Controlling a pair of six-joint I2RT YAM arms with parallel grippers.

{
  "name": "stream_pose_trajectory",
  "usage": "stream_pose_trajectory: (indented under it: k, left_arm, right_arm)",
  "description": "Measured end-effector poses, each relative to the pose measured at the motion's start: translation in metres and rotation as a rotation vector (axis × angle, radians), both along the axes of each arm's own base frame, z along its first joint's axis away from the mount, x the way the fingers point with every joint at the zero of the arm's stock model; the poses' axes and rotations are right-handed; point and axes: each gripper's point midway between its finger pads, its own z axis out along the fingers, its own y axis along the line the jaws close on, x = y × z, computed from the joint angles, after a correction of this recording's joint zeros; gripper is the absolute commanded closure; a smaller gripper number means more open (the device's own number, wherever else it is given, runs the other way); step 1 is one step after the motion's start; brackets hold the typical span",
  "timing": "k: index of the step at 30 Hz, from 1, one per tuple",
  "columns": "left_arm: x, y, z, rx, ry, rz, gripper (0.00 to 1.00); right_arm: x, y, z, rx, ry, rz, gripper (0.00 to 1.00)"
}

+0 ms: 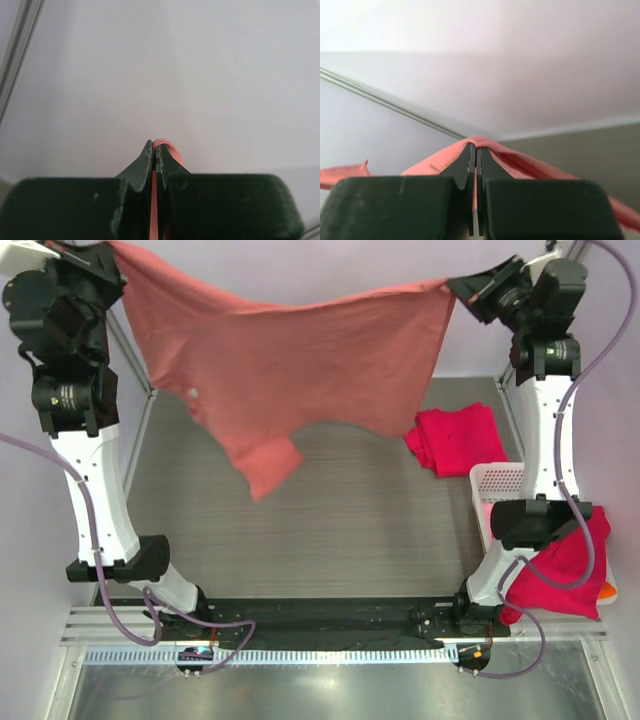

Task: Fold and stack the t-shirts
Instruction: Flatten the tshirt out

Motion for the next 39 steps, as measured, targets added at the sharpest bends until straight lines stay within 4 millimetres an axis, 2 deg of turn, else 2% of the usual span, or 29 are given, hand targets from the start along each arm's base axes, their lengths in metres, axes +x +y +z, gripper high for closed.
stream_pose_trajectory:
  k: [2,5,7,9,11,13,16,18,20,21,23,26,29,30,32,34,37,39]
  left_arm:
    - [-0.016,0.0,0.027,0.006,-0.095,-0.006,1.0]
    - [-0.033,-0.007,0.056,0.023,-0.208,-0.039,1.0]
    - [-0.034,-0.01,0.058,0.034,-0.241,-0.054,1.0]
    - [-0.024,-0.012,0.042,0.04,-0.222,-0.066,1.0]
    - [-0.005,-0.015,0.01,0.043,-0.167,-0.086,1.0]
    - [0.018,-0.018,-0.039,0.038,-0.075,-0.104,1.0]
    - [0.041,-0.021,-0.139,0.017,0.13,-0.129,1.0]
    - [0.039,-0.022,-0.2,0.001,0.249,-0.137,1.0]
    - [0.017,-0.023,-0.253,-0.014,0.351,-0.139,1.0]
    - [0.002,-0.024,-0.269,-0.019,0.376,-0.138,1.0]
    - [-0.03,-0.024,-0.287,-0.024,0.397,-0.133,1.0]
    - [-0.085,-0.025,-0.287,-0.035,0.334,-0.136,1.0]
    - [-0.124,-0.028,-0.293,-0.055,0.268,-0.147,1.0]
    - [-0.13,-0.029,-0.3,-0.062,0.266,-0.15,1.0]
    - [-0.137,-0.031,-0.326,-0.091,0.31,-0.16,1.0]
    - [-0.142,-0.035,-0.368,-0.126,0.417,-0.171,1.0]
    - [-0.155,-0.037,-0.414,-0.168,0.556,-0.169,1.0]
    - [-0.162,-0.037,-0.427,-0.181,0.602,-0.163,1.0]
  right_arm:
    - [0.007,-0.008,0.019,0.036,-0.05,0.018,0.99]
    - [0.009,-0.012,0.026,0.074,-0.079,0.056,0.99]
    - [0.009,-0.006,0.019,0.093,-0.083,0.095,0.99]
    - [0.012,-0.001,-0.008,0.112,-0.046,0.13,0.99]
    - [0.017,0.005,-0.053,0.134,0.042,0.158,0.99]
    - [0.021,0.007,-0.106,0.151,0.137,0.169,0.99]
    - [0.017,0.008,-0.198,0.179,0.32,0.163,0.99]
    - [0.002,0.009,-0.253,0.192,0.439,0.157,0.99]
    - [-0.019,0.011,-0.291,0.194,0.521,0.158,0.99]
    - [-0.034,0.012,-0.307,0.192,0.553,0.16,0.99]
    - [-0.059,0.015,-0.322,0.184,0.578,0.168,0.99]
    - [-0.098,0.019,-0.33,0.152,0.57,0.184,0.99]
    - [-0.125,0.02,-0.335,0.113,0.544,0.191,0.99]
    - [-0.135,0.02,-0.341,0.102,0.542,0.19,0.99]
    - [-0.156,0.02,-0.356,0.093,0.565,0.184,0.99]
    - [-0.179,0.02,-0.373,0.085,0.603,0.171,0.99]
    - [-0.21,0.018,-0.395,0.066,0.654,0.143,0.99]
    - [-0.223,0.016,-0.404,0.052,0.671,0.124,0.99]
